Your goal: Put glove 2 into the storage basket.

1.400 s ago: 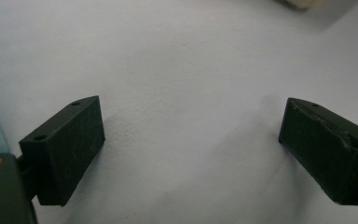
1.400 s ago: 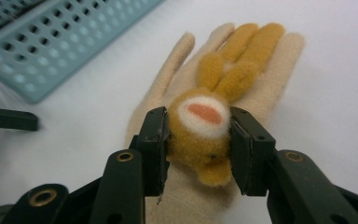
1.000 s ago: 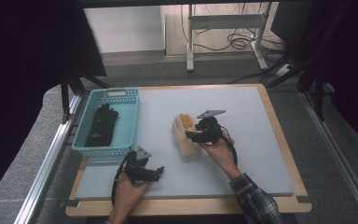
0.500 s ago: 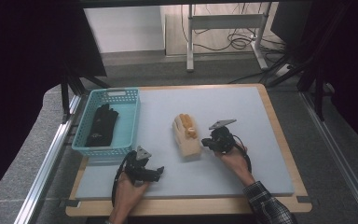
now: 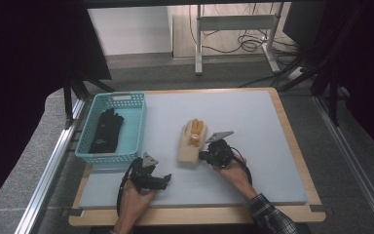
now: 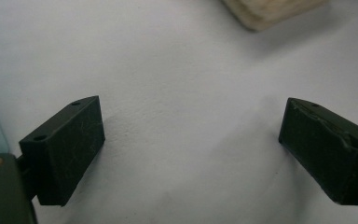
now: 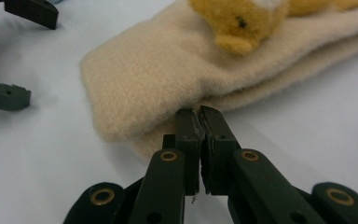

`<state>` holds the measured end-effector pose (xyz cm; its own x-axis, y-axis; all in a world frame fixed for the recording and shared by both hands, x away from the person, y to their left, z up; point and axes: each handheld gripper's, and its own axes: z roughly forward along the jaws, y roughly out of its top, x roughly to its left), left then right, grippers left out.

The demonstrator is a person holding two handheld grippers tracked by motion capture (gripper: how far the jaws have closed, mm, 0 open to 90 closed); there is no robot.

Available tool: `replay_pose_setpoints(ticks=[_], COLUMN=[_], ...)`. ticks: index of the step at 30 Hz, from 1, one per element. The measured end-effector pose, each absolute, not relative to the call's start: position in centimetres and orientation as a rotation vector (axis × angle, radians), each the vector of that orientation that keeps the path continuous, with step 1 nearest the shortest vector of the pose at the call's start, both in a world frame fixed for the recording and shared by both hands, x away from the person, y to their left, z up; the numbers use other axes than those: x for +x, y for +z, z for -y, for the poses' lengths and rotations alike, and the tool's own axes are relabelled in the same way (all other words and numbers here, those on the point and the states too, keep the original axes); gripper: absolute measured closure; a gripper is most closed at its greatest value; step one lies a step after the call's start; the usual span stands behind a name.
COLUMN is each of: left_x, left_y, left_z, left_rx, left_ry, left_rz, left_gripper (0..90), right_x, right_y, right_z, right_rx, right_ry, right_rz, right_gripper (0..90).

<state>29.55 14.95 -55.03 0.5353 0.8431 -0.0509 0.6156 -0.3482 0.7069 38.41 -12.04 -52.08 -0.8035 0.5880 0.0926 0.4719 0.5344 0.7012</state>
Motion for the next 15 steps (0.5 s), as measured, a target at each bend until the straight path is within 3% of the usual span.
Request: replay_pose_setpoints(ticks=[10, 15], left_x=[29.5, 29.5], left_y=[-55.0, -55.0], left_z=[-15.0, -15.0], left_rx=[2.088, 2.088], left_ry=[0.425, 0.425], left_rz=[-1.176, -1.176], left_gripper=[7.0, 7.0], right_x=[38.2, 38.0], right_y=[-52.4, -52.0], right_z=[9.2, 10.1], right_rx=[0.86, 0.856], right_ry=[1.153, 1.147], right_rz=[-2.624, -2.608], right_gripper=[84.8, 81.3])
